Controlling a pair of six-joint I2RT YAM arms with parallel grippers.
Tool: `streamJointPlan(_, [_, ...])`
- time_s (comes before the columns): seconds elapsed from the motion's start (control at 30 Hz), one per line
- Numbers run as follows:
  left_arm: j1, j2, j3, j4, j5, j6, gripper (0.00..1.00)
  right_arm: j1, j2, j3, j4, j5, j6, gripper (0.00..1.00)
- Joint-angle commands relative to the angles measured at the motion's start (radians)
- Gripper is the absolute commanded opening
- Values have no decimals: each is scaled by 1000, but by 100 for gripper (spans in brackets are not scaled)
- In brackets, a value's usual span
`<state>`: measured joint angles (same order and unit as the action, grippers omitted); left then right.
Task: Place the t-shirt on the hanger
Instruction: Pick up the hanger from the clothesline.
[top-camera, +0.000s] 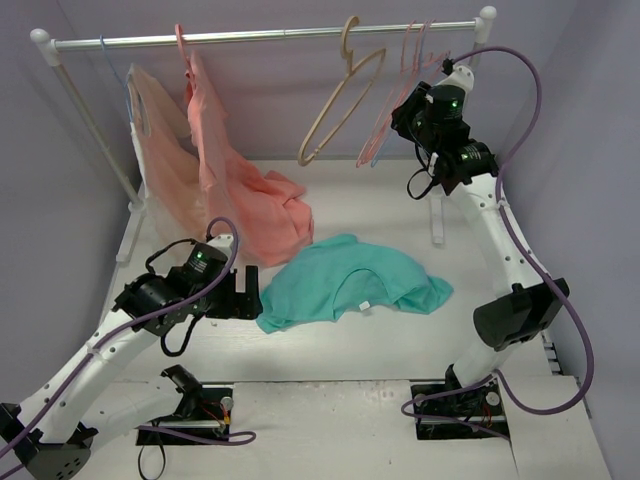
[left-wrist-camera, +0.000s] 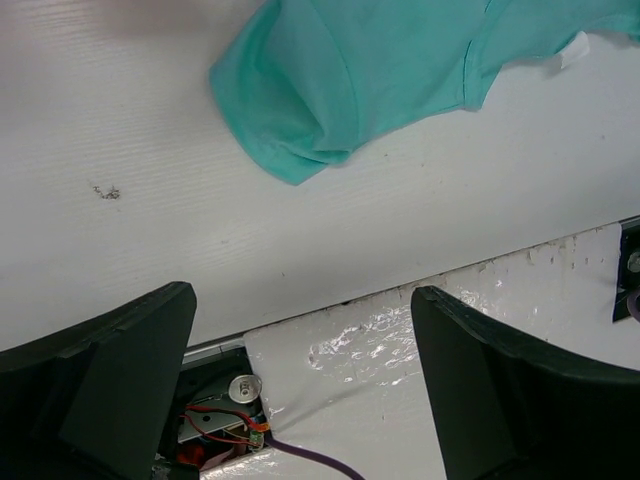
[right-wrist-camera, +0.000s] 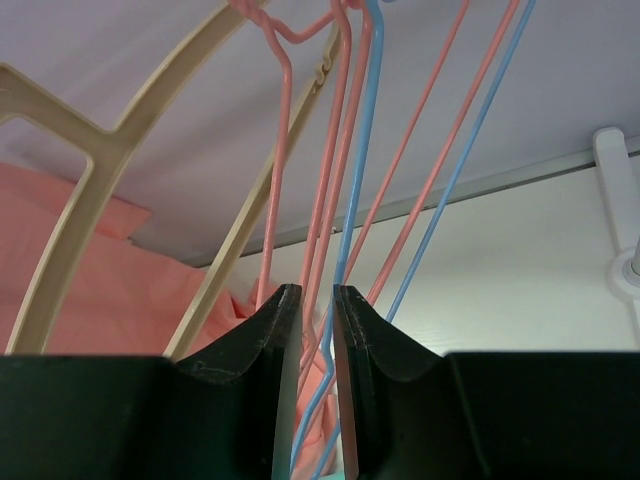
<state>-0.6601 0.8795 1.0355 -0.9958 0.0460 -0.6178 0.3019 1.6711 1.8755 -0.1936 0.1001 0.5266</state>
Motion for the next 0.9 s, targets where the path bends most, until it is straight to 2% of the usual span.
streamJointPlan(0.0, [-4, -7, 12, 5, -15, -17, 93, -3, 13, 5, 85, 32, 1, 21])
streamJointPlan(0.43, [-3, -10, 6, -9, -17, -10, 93, -3, 18, -26, 86, 61, 1, 20])
streamJointPlan(0.53, [-4, -10, 5, -7, -17, -10, 93, -4, 19, -33, 92, 59, 3, 15])
streamJointPlan(0.67, [-4, -4, 6, -6, -15, -8, 93, -4, 10, -42, 109, 67, -10, 0])
streamJointPlan(0.87, [-4, 4, 15, 3, -15, -7, 93, -4, -30, -26, 132, 67, -66, 0])
